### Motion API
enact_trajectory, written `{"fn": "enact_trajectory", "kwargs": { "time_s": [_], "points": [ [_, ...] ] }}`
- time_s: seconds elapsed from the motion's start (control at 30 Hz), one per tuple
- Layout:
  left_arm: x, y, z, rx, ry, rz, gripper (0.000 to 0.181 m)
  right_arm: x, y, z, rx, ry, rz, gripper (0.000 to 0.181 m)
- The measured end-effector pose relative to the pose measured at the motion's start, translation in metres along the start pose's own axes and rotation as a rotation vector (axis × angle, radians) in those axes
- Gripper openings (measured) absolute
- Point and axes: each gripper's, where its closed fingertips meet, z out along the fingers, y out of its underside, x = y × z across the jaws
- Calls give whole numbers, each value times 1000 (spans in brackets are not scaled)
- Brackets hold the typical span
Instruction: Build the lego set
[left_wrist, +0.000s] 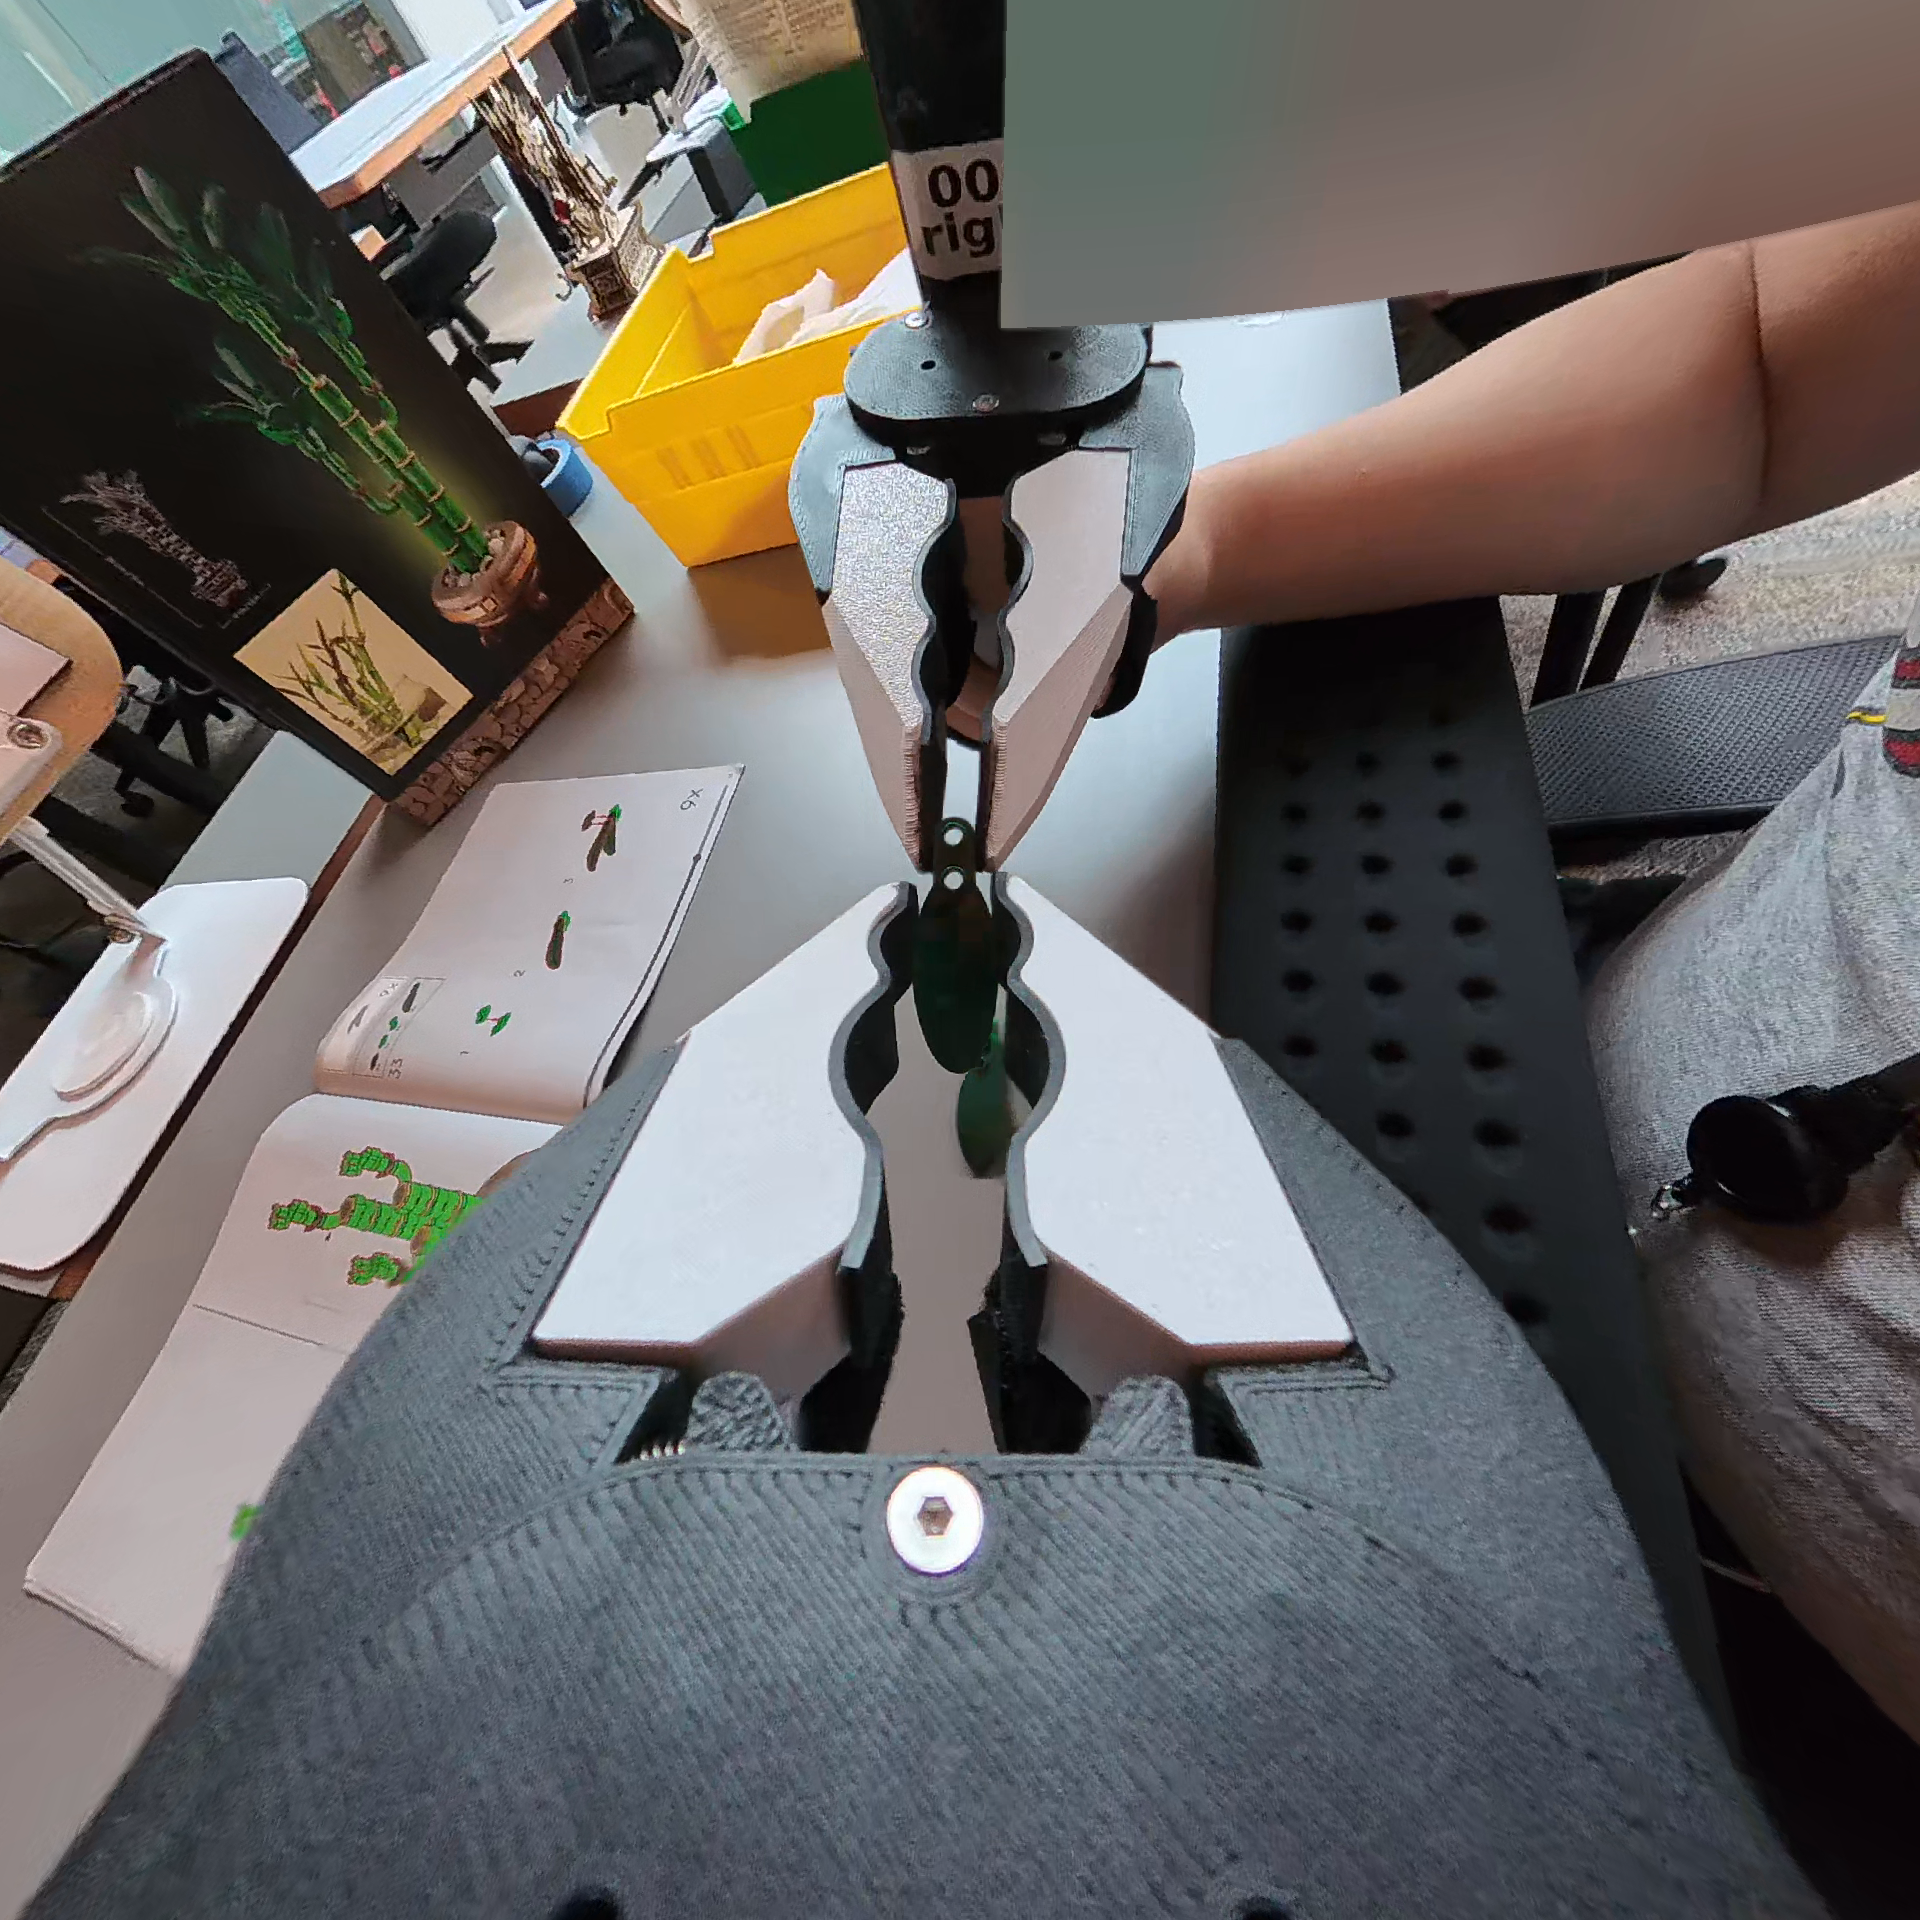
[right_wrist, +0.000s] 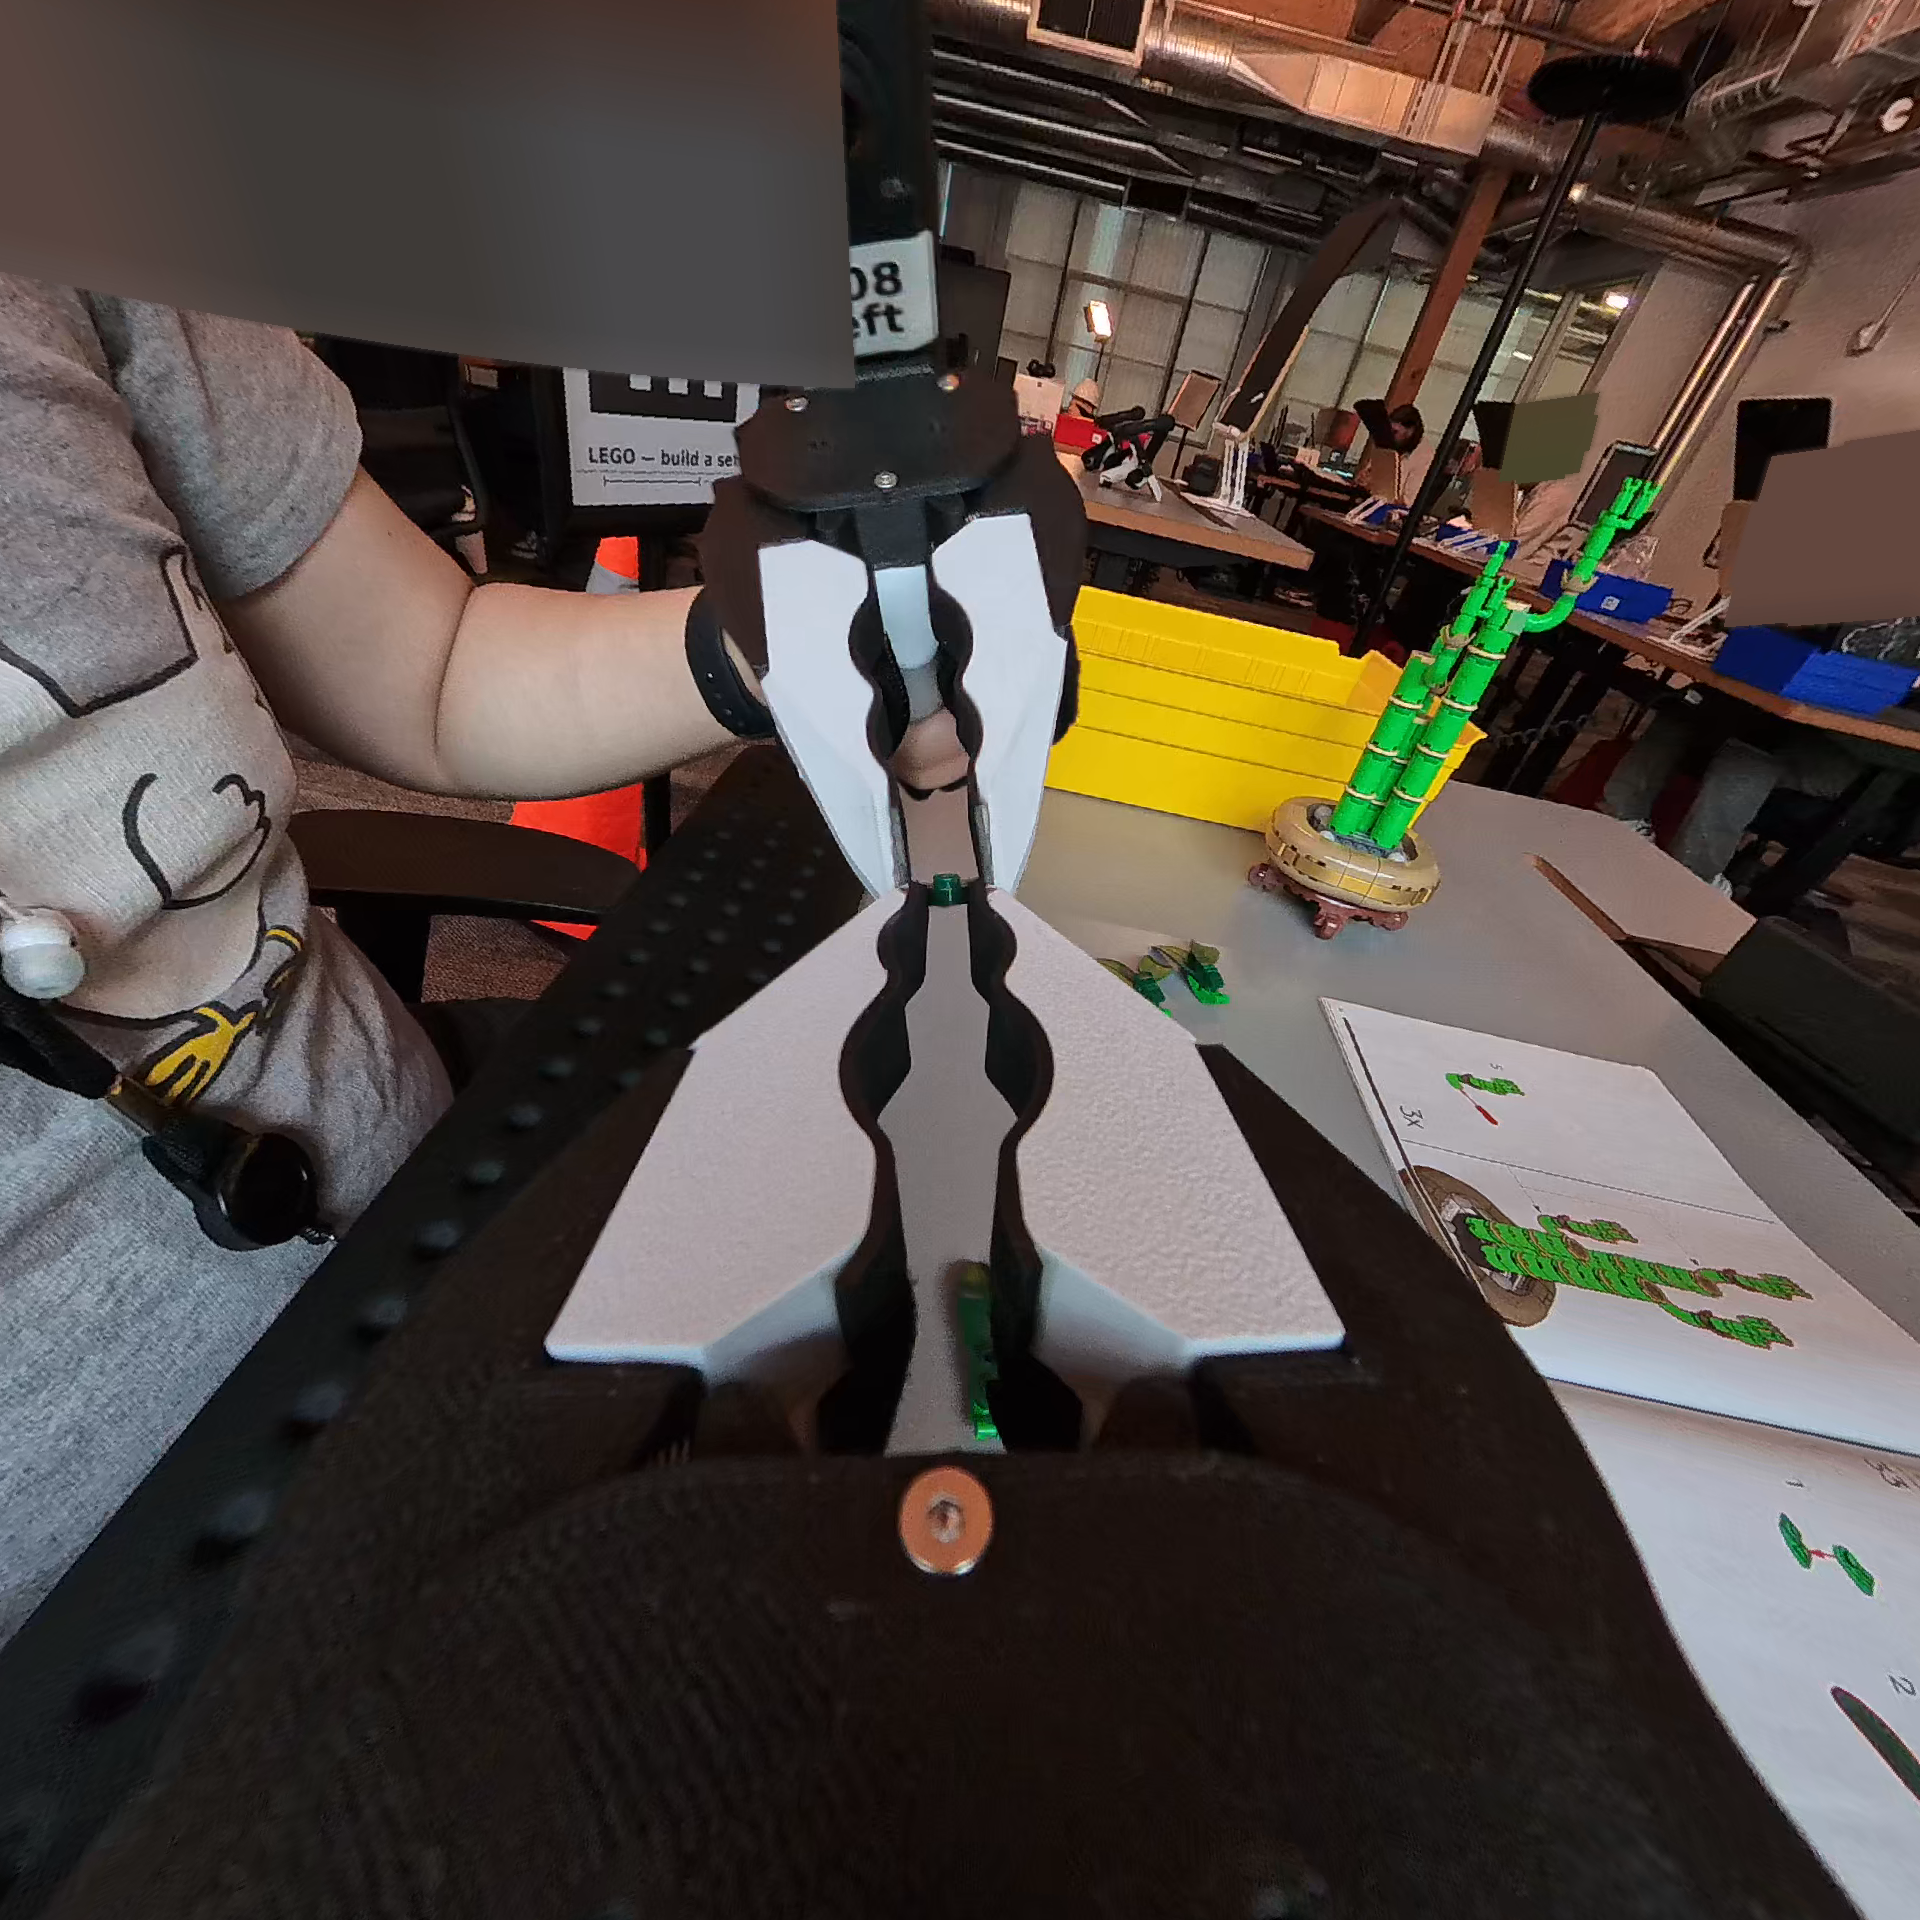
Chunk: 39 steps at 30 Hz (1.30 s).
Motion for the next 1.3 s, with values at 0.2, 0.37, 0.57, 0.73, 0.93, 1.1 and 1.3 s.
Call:
{"fn": "enact_trajectory", "kwargs": {
  "time_s": [0.2, 0.37, 0.57, 0.73, 0.93, 1.1, 1.3],
  "points": [
    [0, -9, -11, 81, 61, -99, 8, 0, 0, -2, -5, -2, -9, 6],
    [3, -3, -6, 23, 61, -52, 8, -3, 2, 0, -24, -8, -22, 6],
    [3, 2, -3, -9, 46, -14, 4, -1, 7, 1, -61, 8, -35, 6],
    [3, 6, -2, -48, 32, 36, 3, -1, 11, 2, -83, 12, -33, 6],
    [3, 7, -1, -58, 39, 48, 3, -1, 12, 2, -87, 11, -24, 6],
    [2, 9, 0, -75, 27, 62, 3, 0, 14, 2, -96, 19, -20, 6],
    [2, 9, 0, -75, 27, 64, 3, 0, 13, 2, -93, 16, -18, 6]
  ]
}}
